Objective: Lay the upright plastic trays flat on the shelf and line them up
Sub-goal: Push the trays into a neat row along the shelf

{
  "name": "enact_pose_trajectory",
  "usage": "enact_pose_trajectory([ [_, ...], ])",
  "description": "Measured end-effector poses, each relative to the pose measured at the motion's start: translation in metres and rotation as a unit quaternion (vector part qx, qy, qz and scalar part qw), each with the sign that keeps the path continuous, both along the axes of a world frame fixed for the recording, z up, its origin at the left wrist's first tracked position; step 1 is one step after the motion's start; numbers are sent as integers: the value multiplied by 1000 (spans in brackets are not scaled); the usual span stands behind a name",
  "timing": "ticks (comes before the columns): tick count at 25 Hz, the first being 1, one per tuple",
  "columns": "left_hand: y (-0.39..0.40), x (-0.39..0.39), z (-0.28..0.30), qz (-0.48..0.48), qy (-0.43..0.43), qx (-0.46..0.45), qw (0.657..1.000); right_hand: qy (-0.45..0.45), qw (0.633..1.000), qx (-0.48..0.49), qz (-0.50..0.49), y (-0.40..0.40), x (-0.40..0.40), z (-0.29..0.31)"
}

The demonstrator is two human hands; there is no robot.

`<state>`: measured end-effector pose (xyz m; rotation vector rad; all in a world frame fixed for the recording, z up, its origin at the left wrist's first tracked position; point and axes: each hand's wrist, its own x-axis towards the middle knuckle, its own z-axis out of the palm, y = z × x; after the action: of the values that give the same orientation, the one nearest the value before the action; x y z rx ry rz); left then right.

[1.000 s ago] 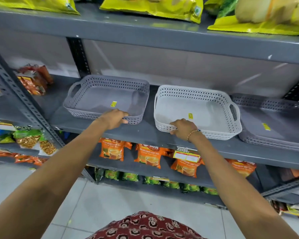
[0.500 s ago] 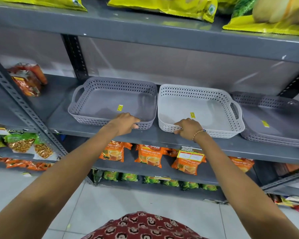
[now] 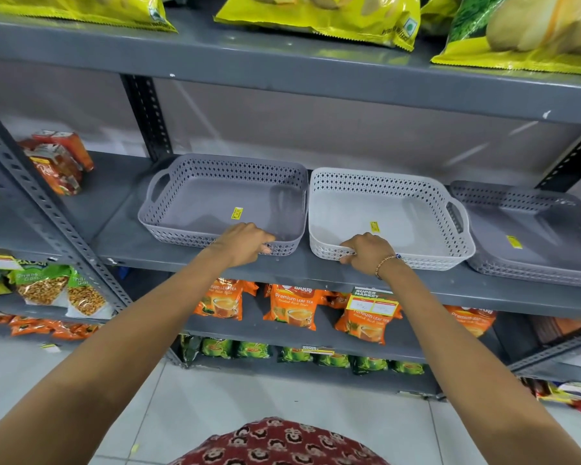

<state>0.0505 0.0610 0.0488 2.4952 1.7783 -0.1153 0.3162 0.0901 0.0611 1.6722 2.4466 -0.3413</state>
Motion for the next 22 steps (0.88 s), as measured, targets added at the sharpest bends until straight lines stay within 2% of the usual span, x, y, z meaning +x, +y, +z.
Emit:
enact_pose_trajectory([
  [22, -9, 10, 10, 30, -6, -33, 999, 14, 1000, -10, -7, -4, 1, 5],
])
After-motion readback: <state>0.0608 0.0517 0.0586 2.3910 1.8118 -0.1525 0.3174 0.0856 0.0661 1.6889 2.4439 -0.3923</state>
